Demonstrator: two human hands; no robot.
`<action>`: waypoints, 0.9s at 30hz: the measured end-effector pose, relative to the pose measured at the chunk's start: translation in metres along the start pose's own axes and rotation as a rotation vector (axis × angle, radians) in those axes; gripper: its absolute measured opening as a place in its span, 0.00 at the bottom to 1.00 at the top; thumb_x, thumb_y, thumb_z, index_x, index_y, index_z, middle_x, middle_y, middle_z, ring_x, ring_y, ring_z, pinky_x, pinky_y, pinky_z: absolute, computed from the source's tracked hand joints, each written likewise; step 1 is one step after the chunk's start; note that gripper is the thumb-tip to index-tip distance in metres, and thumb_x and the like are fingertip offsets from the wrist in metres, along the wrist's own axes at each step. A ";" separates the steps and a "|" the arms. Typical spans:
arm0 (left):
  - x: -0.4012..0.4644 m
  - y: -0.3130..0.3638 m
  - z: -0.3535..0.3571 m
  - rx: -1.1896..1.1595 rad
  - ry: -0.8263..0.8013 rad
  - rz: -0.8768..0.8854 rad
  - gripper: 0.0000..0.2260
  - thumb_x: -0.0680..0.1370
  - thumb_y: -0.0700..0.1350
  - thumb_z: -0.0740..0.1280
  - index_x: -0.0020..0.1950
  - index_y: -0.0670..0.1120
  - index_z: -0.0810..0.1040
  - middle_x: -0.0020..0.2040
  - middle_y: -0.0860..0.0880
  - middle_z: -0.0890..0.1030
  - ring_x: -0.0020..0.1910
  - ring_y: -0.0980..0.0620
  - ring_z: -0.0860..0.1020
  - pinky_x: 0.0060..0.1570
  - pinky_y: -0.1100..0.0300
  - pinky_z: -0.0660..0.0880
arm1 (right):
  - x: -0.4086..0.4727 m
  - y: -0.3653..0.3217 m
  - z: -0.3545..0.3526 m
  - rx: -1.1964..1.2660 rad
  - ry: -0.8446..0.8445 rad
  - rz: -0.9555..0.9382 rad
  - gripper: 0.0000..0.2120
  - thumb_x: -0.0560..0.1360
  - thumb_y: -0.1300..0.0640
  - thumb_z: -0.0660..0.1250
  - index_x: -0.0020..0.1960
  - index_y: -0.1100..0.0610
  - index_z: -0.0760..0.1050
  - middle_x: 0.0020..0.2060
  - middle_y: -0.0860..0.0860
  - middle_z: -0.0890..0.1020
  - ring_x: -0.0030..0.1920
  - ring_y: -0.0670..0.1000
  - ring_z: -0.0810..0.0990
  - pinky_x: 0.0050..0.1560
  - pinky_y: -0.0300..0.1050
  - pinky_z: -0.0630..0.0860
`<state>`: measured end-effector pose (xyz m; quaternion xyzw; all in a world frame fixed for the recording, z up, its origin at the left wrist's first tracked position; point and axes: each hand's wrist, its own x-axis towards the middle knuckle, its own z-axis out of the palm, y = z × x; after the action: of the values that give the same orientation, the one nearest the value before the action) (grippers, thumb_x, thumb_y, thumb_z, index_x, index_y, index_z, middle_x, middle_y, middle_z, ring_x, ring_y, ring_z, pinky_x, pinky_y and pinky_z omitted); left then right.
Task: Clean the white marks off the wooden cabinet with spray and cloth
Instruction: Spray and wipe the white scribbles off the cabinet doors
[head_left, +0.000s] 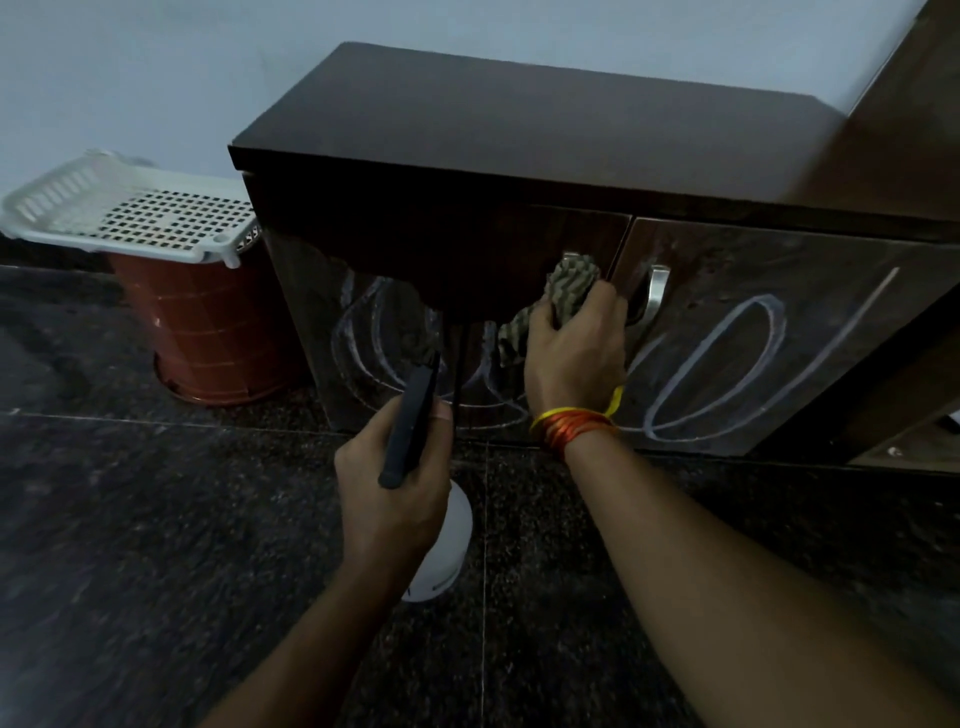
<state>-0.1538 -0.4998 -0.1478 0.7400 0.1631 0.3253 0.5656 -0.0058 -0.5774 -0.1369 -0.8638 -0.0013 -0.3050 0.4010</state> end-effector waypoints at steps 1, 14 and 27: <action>-0.001 0.001 -0.002 0.002 -0.002 0.005 0.08 0.77 0.51 0.66 0.38 0.57 0.75 0.29 0.37 0.73 0.28 0.34 0.73 0.28 0.40 0.70 | -0.002 0.000 0.002 0.010 0.002 0.000 0.14 0.73 0.52 0.68 0.53 0.61 0.71 0.50 0.58 0.76 0.51 0.60 0.77 0.42 0.49 0.74; -0.001 0.003 -0.013 -0.001 -0.005 0.044 0.11 0.77 0.54 0.65 0.38 0.70 0.75 0.31 0.40 0.73 0.29 0.34 0.73 0.28 0.41 0.70 | 0.007 0.005 -0.010 0.131 -0.071 -0.067 0.22 0.75 0.50 0.69 0.64 0.55 0.67 0.57 0.52 0.76 0.55 0.53 0.76 0.47 0.40 0.67; -0.003 0.003 -0.010 0.018 -0.007 0.053 0.08 0.76 0.56 0.65 0.38 0.69 0.74 0.28 0.39 0.73 0.28 0.34 0.73 0.28 0.41 0.70 | -0.021 -0.003 0.004 0.381 -0.015 0.080 0.29 0.70 0.61 0.68 0.69 0.61 0.63 0.63 0.58 0.69 0.63 0.55 0.69 0.65 0.43 0.68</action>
<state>-0.1630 -0.4955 -0.1450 0.7503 0.1443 0.3358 0.5509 -0.0215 -0.5675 -0.1477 -0.7738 -0.0276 -0.2768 0.5691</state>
